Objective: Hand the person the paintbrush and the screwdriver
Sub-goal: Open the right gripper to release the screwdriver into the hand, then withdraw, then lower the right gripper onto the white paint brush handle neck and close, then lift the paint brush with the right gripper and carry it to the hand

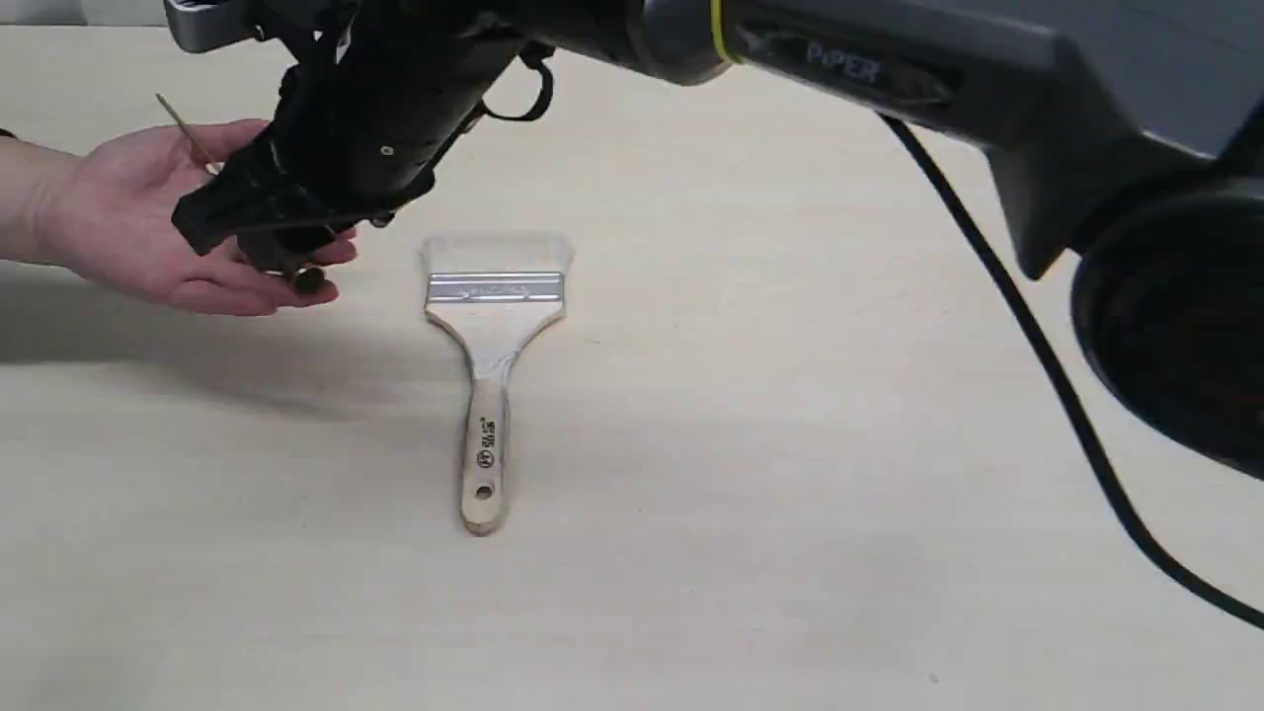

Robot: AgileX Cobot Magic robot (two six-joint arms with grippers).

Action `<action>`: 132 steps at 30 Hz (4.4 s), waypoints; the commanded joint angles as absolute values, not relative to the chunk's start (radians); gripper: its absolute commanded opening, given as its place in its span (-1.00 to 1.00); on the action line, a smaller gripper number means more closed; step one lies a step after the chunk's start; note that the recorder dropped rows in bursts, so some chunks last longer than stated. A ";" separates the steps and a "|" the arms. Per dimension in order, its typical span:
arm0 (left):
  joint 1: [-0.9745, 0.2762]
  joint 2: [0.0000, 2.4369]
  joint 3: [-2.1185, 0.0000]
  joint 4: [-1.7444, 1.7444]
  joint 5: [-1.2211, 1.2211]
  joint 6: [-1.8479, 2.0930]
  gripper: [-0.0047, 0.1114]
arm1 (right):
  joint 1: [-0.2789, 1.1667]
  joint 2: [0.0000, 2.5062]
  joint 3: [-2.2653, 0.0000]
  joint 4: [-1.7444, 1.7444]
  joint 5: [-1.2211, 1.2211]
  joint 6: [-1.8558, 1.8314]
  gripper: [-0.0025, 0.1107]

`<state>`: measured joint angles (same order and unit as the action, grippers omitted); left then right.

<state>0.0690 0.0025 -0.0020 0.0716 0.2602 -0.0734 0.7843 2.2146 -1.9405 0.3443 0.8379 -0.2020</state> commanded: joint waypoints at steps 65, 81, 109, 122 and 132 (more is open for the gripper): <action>0.063 0.000 0.000 0.069 0.247 -0.075 -0.92 | 0.782 2.375 -1.928 -0.022 1.051 0.585 0.05; 0.063 0.000 0.000 0.071 0.249 -0.075 -0.92 | 0.780 2.457 -1.930 -0.015 1.012 0.616 -0.23; 0.063 0.000 0.000 0.067 0.250 -0.075 -0.92 | 0.782 2.076 -1.930 0.000 1.015 0.396 -0.88; 0.063 0.000 0.000 0.067 0.250 -0.075 -0.92 | 0.782 2.085 -1.930 0.239 0.738 0.150 -0.88; 0.063 0.000 0.000 0.070 0.249 -0.075 -0.92 | 0.782 2.194 -1.930 0.411 0.719 -0.142 -0.71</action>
<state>0.0690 0.0025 -0.0020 0.0716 0.2602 -0.0734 0.7825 2.1989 -1.9284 0.3802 0.7392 -0.0890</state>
